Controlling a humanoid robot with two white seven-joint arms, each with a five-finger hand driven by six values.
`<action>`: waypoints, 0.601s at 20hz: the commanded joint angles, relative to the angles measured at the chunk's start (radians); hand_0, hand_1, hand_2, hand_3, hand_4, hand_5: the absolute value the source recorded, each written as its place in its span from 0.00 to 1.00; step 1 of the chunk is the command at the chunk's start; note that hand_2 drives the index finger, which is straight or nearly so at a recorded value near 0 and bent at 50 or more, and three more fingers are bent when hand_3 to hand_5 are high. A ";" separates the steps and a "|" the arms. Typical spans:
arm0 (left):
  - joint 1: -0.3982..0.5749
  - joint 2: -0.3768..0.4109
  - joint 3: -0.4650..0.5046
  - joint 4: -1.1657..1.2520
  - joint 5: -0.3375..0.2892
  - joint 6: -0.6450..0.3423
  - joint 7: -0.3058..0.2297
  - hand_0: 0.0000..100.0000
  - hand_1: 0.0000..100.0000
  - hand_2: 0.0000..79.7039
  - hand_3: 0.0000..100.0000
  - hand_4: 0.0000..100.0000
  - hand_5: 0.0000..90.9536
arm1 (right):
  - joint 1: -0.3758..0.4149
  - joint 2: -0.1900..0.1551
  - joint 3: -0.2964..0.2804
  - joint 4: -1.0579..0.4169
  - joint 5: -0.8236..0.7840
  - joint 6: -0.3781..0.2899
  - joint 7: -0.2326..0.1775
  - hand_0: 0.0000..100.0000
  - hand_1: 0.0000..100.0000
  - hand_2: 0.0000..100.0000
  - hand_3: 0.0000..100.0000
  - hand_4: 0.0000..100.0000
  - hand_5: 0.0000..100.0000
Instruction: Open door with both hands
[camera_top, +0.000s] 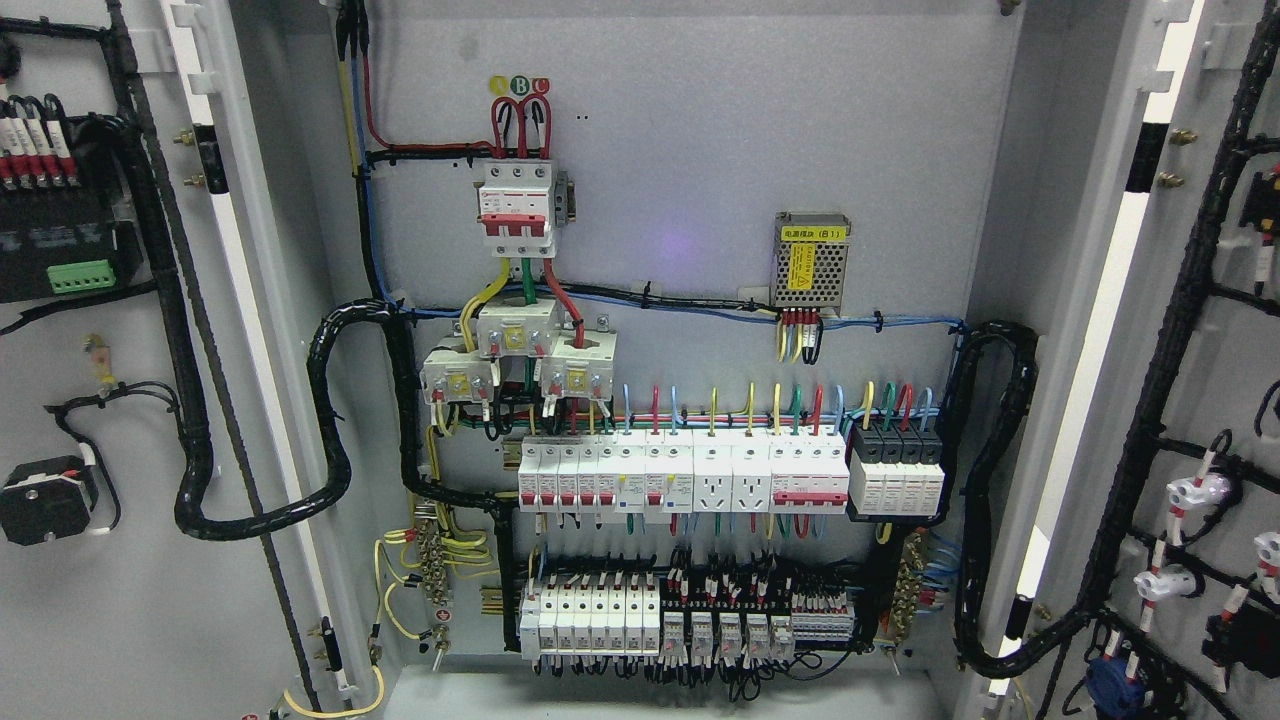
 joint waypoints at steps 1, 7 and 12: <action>-0.049 -0.067 -0.020 0.665 -0.021 -0.100 0.008 0.84 0.21 0.00 0.00 0.00 0.00 | -0.150 -0.079 0.070 0.879 0.040 0.010 -0.017 0.00 0.00 0.00 0.00 0.00 0.00; -0.065 -0.057 -0.004 0.872 0.025 0.209 0.001 0.84 0.21 0.00 0.00 0.00 0.00 | -0.098 -0.131 0.139 0.883 0.144 0.141 -0.228 0.00 0.00 0.00 0.00 0.00 0.00; -0.063 -0.052 -0.004 0.903 0.064 0.394 0.001 0.84 0.21 0.00 0.00 0.00 0.00 | -0.089 -0.134 0.232 0.883 0.161 0.154 -0.635 0.00 0.00 0.00 0.00 0.00 0.00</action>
